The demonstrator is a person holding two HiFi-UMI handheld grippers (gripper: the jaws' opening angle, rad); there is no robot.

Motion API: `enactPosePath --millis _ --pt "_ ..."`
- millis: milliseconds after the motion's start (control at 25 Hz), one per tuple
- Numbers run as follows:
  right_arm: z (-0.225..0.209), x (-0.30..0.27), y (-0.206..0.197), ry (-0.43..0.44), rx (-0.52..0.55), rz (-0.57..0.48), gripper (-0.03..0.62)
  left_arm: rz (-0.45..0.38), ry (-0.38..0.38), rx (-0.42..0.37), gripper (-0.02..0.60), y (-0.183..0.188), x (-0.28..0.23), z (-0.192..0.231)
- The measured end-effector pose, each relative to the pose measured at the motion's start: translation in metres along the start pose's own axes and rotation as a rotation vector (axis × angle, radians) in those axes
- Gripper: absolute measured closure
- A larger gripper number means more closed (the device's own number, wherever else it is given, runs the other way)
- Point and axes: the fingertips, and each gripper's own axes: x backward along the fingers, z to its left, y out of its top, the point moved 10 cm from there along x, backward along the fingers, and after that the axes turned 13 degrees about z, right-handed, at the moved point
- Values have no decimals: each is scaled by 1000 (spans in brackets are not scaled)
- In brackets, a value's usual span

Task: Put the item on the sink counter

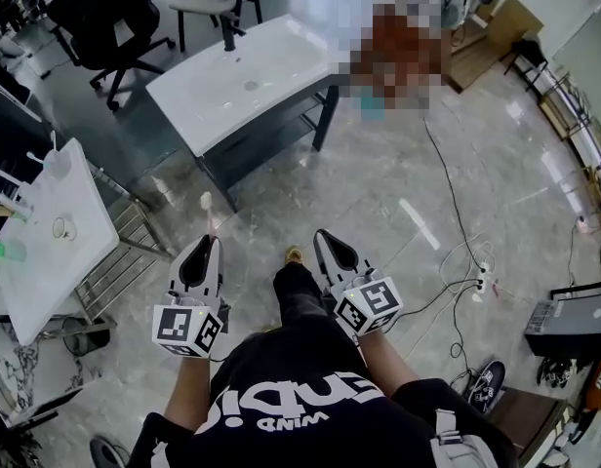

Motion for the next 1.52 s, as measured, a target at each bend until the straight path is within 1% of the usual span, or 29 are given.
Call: enactPosePath --millis 600,840,1040,1240,1520 --pt "-87 -96 74 39 8 33 577 9 24 32 518 60 -119 32" --pt "-133 -127 99 56 20 46 577 -12 48 37 518 84 -170 37" --pt "-167 -152 118 101 42 57 577 -34 82 52 518 96 -202 37" --pt "-179 -174 133 158 64 64 577 -33 116 70 518 105 -215 39" --pt "-185 -203 140 191 59 70 577 -20 143 77 518 109 -232 54"
